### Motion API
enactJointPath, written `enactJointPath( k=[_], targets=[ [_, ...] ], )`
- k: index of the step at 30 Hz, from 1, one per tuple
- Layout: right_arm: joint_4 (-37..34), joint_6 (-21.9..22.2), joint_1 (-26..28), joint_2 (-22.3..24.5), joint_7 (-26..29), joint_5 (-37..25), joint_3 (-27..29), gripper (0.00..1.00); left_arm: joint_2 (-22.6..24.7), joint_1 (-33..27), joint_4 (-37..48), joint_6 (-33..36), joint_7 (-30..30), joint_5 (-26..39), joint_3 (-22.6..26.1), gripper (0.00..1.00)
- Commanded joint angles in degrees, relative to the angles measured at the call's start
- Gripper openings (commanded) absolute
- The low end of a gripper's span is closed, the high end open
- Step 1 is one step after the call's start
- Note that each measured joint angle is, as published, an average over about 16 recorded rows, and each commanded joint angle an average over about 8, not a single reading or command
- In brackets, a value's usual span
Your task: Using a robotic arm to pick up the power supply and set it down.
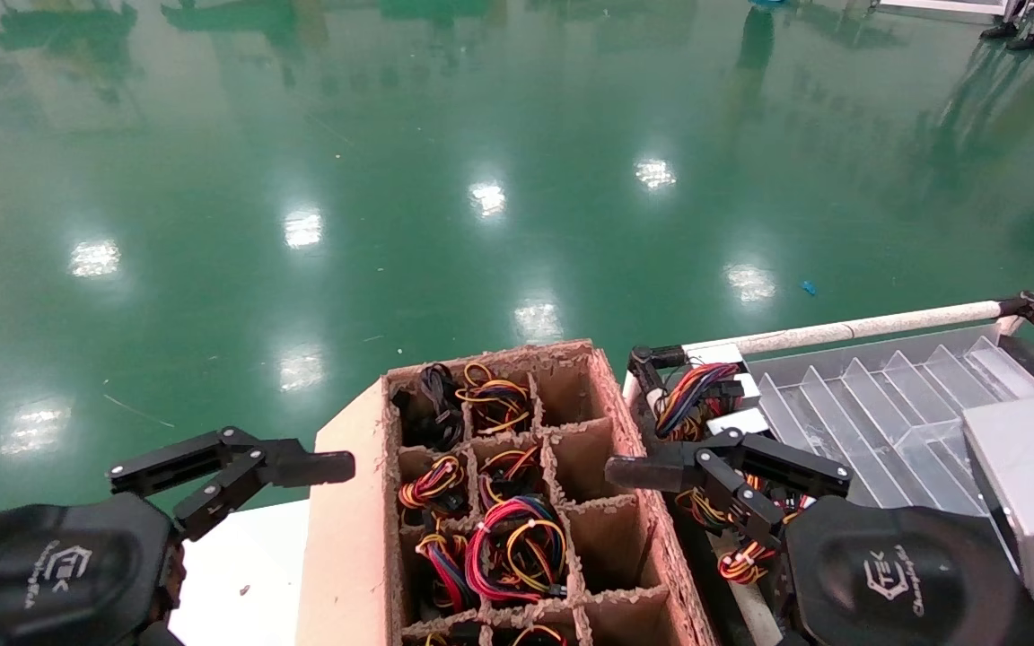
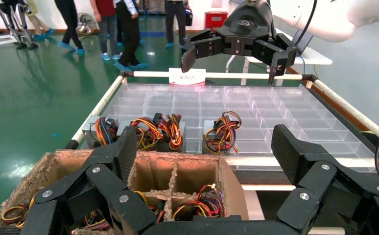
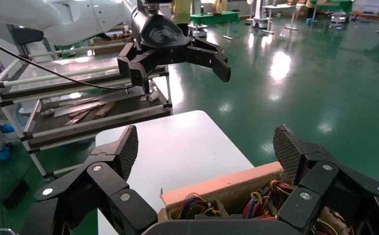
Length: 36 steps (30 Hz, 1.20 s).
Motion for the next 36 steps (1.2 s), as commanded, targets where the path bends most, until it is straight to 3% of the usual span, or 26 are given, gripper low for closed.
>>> enactJointPath(
  k=[1,4,7,8,11,28,36],
  targets=[
    [0.0,0.0,0.0,0.0,0.0,0.0,0.0,1.00,0.0,0.0,0.0,0.0,0.0,0.0,0.0,0.83],
    [0.0,0.0,0.0,0.0,0.0,0.0,0.0,1.00,0.0,0.0,0.0,0.0,0.0,0.0,0.0,0.60],
    [0.0,0.0,0.0,0.0,0.0,0.0,0.0,1.00,0.0,0.0,0.0,0.0,0.0,0.0,0.0,0.22],
    [0.0,0.0,0.0,0.0,0.0,0.0,0.0,1.00,0.0,0.0,0.0,0.0,0.0,0.0,0.0,0.14],
    [0.0,0.0,0.0,0.0,0.0,0.0,0.0,1.00,0.0,0.0,0.0,0.0,0.0,0.0,0.0,0.00],
    [0.0,0.1,0.0,0.1,-0.1,-0.2,0.0,1.00,0.0,0.0,0.0,0.0,0.0,0.0,0.0,0.00],
    [-0.1,3.7,2.0,0.0,-0.4,-6.6,-1.4,1.00,0.0,0.0,0.0,0.0,0.0,0.0,0.0,0.00]
  ],
)
